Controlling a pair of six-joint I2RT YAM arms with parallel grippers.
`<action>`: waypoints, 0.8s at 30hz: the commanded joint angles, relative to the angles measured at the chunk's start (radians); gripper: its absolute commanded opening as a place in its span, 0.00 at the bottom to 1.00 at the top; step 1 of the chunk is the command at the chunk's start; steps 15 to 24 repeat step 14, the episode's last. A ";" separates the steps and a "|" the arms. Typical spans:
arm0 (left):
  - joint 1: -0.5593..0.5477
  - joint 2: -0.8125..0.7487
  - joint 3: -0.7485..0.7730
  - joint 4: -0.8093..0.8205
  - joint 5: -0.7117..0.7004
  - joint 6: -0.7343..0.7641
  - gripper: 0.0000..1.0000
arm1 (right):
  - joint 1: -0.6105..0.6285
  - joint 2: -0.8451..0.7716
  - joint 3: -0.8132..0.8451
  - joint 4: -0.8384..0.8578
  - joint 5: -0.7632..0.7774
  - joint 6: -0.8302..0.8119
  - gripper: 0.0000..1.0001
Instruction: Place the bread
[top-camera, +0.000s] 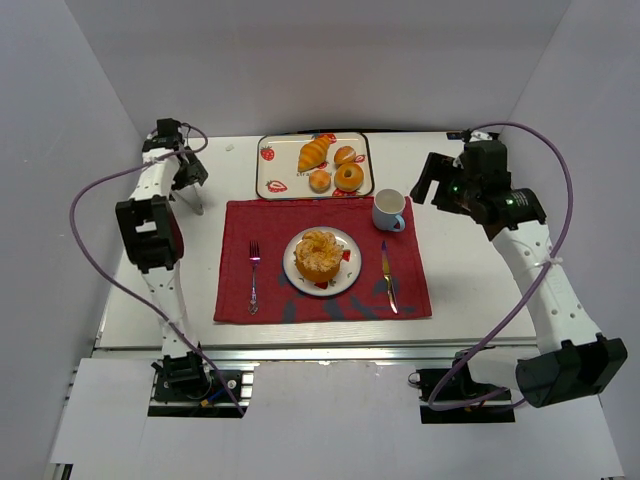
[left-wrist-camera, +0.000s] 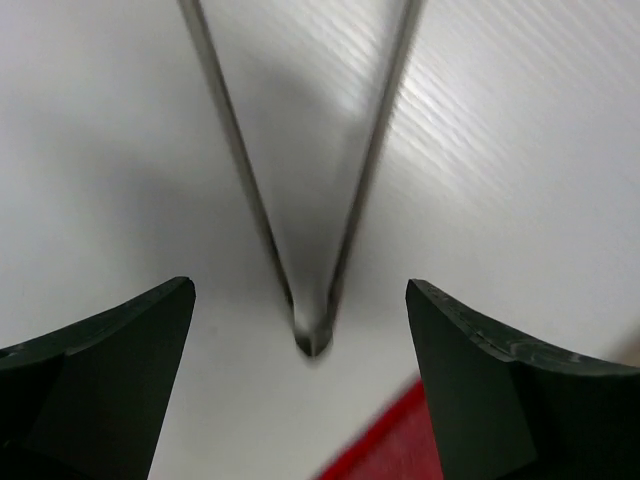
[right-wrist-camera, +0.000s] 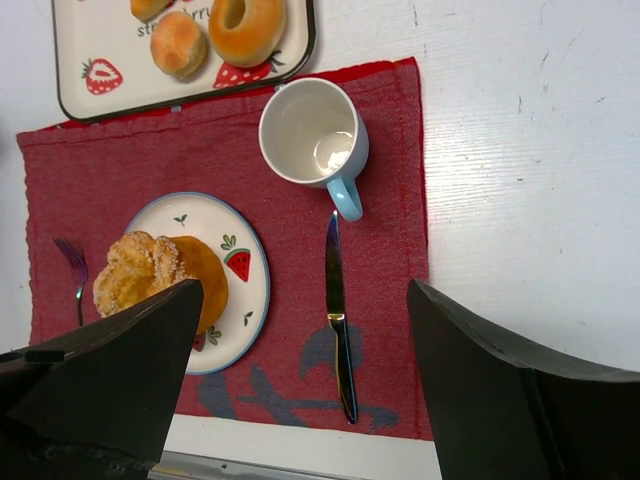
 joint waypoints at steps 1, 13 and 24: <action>-0.021 -0.402 -0.192 -0.023 0.102 -0.073 0.98 | 0.001 -0.074 0.041 0.014 0.007 0.009 0.89; -0.029 -1.498 -1.037 0.123 0.084 -0.273 0.98 | 0.000 -0.231 -0.143 0.054 0.003 0.067 0.89; -0.027 -1.507 -1.053 0.084 0.083 -0.267 0.98 | 0.000 -0.228 -0.140 0.056 -0.039 0.052 0.89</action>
